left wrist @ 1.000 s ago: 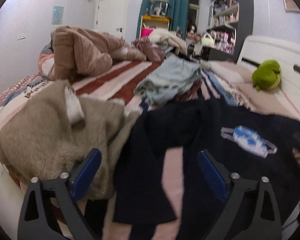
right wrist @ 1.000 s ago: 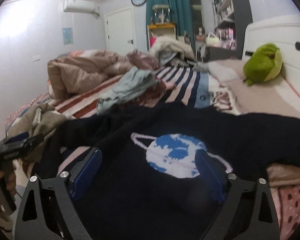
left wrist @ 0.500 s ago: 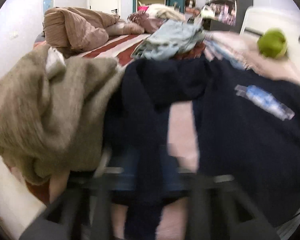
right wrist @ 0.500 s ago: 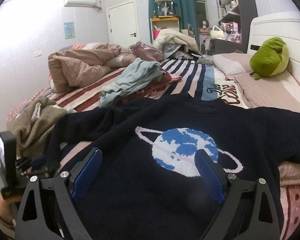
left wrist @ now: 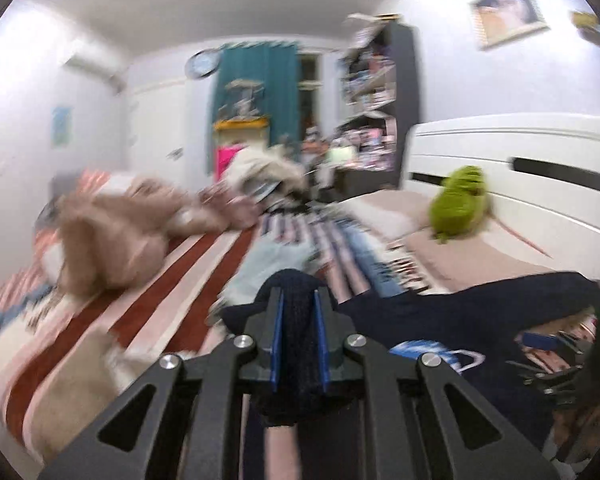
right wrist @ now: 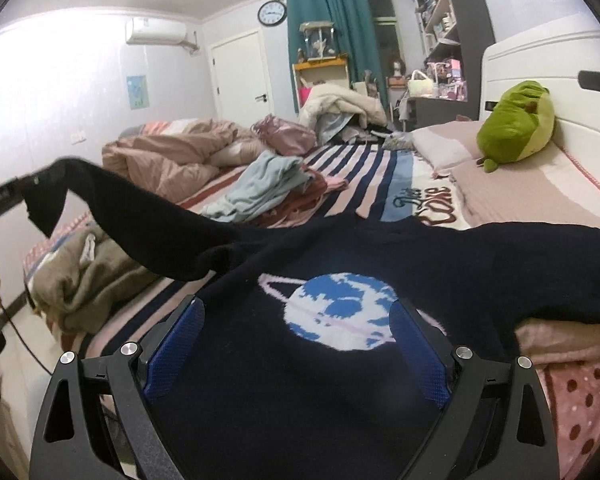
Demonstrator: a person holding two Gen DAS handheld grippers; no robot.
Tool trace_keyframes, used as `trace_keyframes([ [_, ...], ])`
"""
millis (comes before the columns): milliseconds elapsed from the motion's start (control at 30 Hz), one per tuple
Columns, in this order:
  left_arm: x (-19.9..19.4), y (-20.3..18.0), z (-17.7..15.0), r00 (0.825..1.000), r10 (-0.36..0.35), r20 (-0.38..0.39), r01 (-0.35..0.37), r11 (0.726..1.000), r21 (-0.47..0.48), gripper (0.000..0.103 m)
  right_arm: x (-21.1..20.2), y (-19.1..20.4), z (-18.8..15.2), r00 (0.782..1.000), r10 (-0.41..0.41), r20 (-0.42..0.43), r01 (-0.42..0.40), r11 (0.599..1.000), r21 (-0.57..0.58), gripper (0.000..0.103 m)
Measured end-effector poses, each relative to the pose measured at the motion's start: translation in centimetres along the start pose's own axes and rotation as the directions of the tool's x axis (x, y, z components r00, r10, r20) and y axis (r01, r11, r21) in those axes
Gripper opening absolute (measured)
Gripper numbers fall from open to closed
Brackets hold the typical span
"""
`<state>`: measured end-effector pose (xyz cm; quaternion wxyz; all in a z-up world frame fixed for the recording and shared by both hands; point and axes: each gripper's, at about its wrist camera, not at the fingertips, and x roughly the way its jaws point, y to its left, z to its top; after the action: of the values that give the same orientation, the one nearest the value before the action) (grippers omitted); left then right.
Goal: Fold small clothes
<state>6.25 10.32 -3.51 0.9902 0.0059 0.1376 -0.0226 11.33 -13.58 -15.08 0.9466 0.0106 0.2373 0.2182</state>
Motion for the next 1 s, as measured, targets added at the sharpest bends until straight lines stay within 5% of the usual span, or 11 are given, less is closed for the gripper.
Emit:
trace_keyframes([
  [100, 1.1, -4.5, 1.4, 0.992, -0.124, 0.008, 0.123, 0.991, 0.05, 0.011, -1.5, -1.5, 0.0, 0.999, -0.013, 0.033, 0.012, 1.0, 0.027, 0.093],
  [167, 2.6, -7.6, 1.6, 0.97, -0.242, -0.033, 0.243, 0.969, 0.045, 0.011, -2.7, -2.6, -0.2, 0.998, -0.033, 0.049, 0.031, 0.999, 0.037, 0.093],
  [233, 4.8, -10.3, 0.6, 0.918, -0.381, -0.105, 0.383, 0.924, -0.002, 0.012, -3.8, -4.1, -0.7, 0.996, -0.063, 0.058, 0.06, 0.997, 0.048, 0.093],
  [300, 8.1, -13.9, -1.9, 0.844, -0.492, -0.214, 0.491, 0.869, -0.061, 0.012, -4.9, -5.8, -1.3, 0.993, -0.104, 0.057, 0.1, 0.993, 0.064, 0.093],
  [467, 13.1, -19.7, -8.0, 0.704, -0.565, -0.431, 0.565, 0.813, -0.143, 0.014, -6.6, -10.2, -3.2, 0.977, -0.212, 0.009, 0.211, 0.973, 0.094, 0.093],
  [533, 13.4, -20.3, -9.4, 0.682, -0.565, -0.465, 0.565, 0.81, -0.155, 0.015, -6.7, -11.6, -4.1, 0.969, -0.245, -0.021, 0.246, 0.965, 0.093, 0.093],
  [600, 13.1, -20.6, -9.8, 0.691, -0.552, -0.468, 0.561, 0.817, -0.136, 0.02, -6.6, -12.3, -4.6, 0.966, -0.254, -0.04, 0.257, 0.961, 0.1, 0.093],
  [633, 12.1, -20.4, -9.8, 0.701, -0.543, -0.462, 0.557, 0.822, -0.121, 0.032, -6.4, -12.6, -4.8, 0.969, -0.244, -0.046, 0.248, 0.963, 0.108, 0.093],
  [733, 10.4, -18.7, -9.1, 0.781, -0.455, -0.428, 0.486, 0.873, -0.042, 0.064, -5.7, -12.4, -4.9, 0.978, -0.202, -0.051, 0.207, 0.971, 0.118, 0.093],
  [867, 7.3, -14.5, -8.0, 0.916, -0.265, -0.302, 0.297, 0.953, 0.064, 0.081, -4.3, -10.2, -4.5, 0.992, -0.113, -0.059, 0.118, 0.988, 0.096, 0.093],
  [1000, 5.6, -9.8, -7.8, 0.971, -0.101, -0.217, 0.119, 0.99, 0.073, 0.102, -1.5, -7.7, -5.0, 0.99, -0.027, -0.137, 0.035, 0.998, 0.06, 0.093],
])
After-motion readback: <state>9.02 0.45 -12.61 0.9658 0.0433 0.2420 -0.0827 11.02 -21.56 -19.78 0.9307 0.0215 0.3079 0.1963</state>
